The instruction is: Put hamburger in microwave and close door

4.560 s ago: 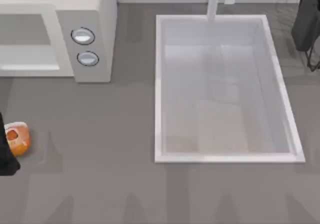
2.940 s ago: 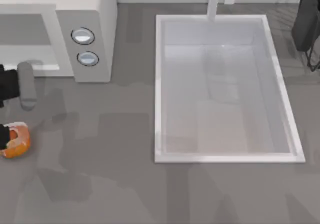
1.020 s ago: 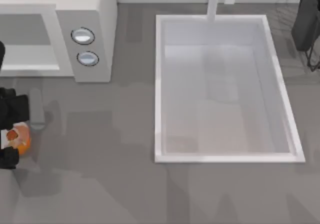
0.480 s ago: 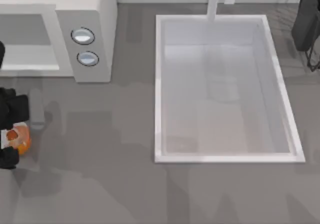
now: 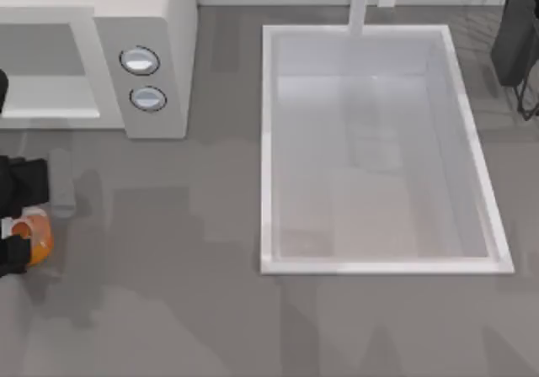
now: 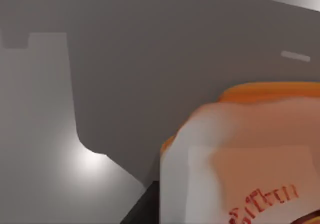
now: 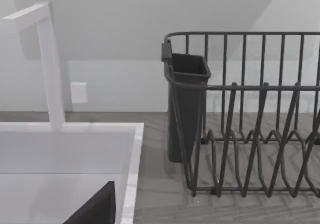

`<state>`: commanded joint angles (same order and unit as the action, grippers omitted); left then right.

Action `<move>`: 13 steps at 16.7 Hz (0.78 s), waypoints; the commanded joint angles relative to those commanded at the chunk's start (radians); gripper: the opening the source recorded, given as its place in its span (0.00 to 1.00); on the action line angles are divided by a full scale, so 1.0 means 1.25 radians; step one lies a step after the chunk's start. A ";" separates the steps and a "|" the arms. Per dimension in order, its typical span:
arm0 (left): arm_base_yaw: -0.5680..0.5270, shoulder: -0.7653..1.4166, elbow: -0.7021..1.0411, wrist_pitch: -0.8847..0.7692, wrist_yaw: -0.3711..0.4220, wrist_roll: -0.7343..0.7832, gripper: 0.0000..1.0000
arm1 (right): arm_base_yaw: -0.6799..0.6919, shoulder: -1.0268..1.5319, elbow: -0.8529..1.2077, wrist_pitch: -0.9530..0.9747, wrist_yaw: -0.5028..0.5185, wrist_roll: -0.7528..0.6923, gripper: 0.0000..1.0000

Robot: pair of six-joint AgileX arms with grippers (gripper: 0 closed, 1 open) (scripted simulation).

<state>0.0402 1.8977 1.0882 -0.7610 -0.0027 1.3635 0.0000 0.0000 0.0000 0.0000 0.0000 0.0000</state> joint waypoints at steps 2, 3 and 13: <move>0.003 -0.027 0.016 -0.027 0.024 0.006 0.00 | 0.000 0.000 0.000 0.000 0.000 0.000 1.00; 0.008 -0.047 0.029 -0.053 0.039 0.013 0.00 | 0.000 0.000 0.000 0.000 0.000 0.000 1.00; 0.009 -0.119 0.183 -0.311 -0.002 0.004 0.00 | 0.000 0.000 0.000 0.000 0.000 0.000 1.00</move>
<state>0.0511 1.7485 1.3173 -1.1498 -0.0047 1.3689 0.0000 0.0000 0.0000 0.0000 0.0000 0.0000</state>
